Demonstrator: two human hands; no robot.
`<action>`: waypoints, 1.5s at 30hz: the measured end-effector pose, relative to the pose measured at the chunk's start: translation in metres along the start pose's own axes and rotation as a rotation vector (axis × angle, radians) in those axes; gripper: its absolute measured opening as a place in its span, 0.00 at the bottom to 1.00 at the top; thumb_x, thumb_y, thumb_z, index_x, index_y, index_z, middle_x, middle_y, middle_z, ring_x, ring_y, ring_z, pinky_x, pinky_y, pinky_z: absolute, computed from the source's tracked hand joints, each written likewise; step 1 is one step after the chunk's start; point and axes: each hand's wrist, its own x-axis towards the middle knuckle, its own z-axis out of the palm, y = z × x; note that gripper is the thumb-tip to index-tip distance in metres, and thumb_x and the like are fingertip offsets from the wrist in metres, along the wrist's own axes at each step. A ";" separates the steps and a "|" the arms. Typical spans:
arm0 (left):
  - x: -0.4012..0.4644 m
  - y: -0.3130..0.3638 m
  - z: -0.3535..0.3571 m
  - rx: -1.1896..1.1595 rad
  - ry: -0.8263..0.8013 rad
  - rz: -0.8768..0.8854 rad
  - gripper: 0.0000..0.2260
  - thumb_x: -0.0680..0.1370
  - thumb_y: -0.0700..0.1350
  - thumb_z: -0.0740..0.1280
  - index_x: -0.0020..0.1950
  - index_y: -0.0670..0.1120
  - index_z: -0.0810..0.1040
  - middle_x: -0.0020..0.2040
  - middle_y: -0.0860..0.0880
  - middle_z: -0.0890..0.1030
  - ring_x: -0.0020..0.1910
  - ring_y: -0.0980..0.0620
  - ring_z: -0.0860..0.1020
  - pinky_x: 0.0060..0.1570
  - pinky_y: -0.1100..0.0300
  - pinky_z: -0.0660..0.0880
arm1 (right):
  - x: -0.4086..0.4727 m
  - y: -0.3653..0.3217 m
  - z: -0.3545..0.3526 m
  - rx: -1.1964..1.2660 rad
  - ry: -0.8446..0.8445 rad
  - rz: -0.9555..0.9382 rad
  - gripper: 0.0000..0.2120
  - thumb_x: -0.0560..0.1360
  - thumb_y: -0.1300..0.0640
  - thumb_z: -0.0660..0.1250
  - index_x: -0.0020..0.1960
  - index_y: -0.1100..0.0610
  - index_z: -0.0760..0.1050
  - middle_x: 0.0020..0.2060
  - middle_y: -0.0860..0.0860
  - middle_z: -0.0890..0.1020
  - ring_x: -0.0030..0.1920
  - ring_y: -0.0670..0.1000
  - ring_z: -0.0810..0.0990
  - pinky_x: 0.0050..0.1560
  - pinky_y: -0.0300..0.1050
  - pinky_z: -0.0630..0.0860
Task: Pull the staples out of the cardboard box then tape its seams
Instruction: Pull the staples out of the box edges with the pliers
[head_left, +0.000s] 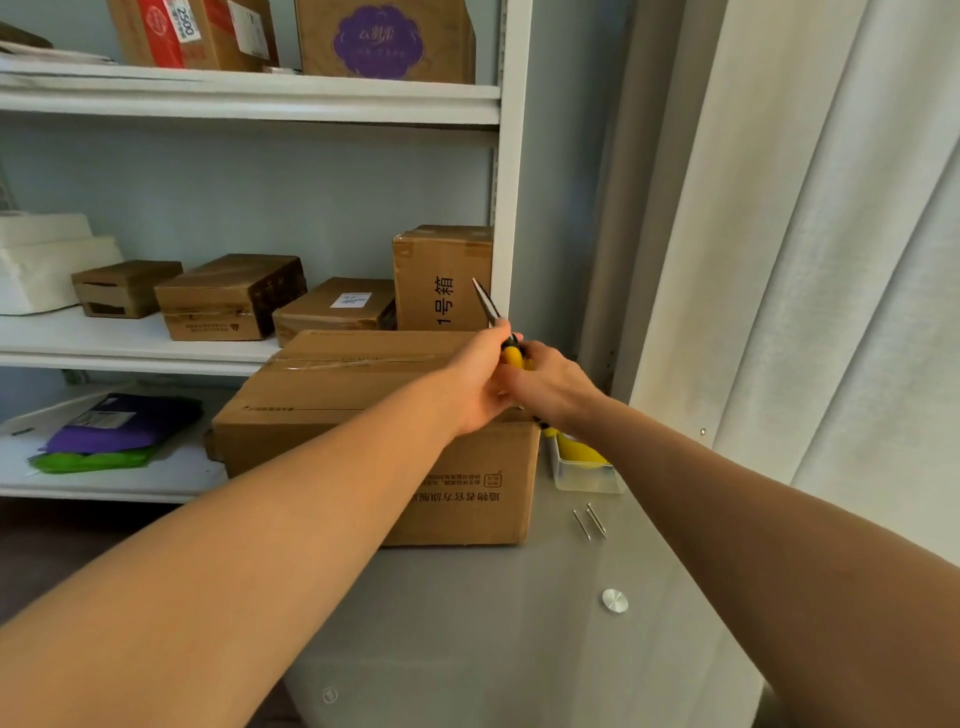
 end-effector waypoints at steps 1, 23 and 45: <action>0.002 -0.004 0.000 0.189 0.010 0.068 0.16 0.83 0.54 0.54 0.59 0.46 0.75 0.53 0.48 0.79 0.52 0.51 0.76 0.53 0.56 0.72 | 0.001 0.007 -0.002 -0.045 0.056 0.011 0.16 0.78 0.47 0.57 0.60 0.55 0.70 0.52 0.55 0.79 0.50 0.54 0.77 0.54 0.51 0.76; 0.011 -0.038 -0.034 1.390 -0.044 0.337 0.21 0.80 0.41 0.62 0.73 0.48 0.64 0.72 0.49 0.66 0.69 0.48 0.67 0.69 0.50 0.65 | -0.017 0.078 -0.039 -0.988 0.123 -0.122 0.19 0.76 0.36 0.59 0.57 0.50 0.70 0.43 0.48 0.78 0.42 0.50 0.74 0.38 0.41 0.69; 0.009 -0.037 -0.034 1.430 -0.036 0.347 0.21 0.80 0.41 0.61 0.73 0.49 0.64 0.72 0.49 0.66 0.68 0.48 0.68 0.66 0.51 0.67 | -0.032 0.081 -0.015 -0.795 0.127 -0.016 0.16 0.77 0.43 0.57 0.60 0.51 0.72 0.43 0.50 0.78 0.44 0.53 0.77 0.45 0.47 0.78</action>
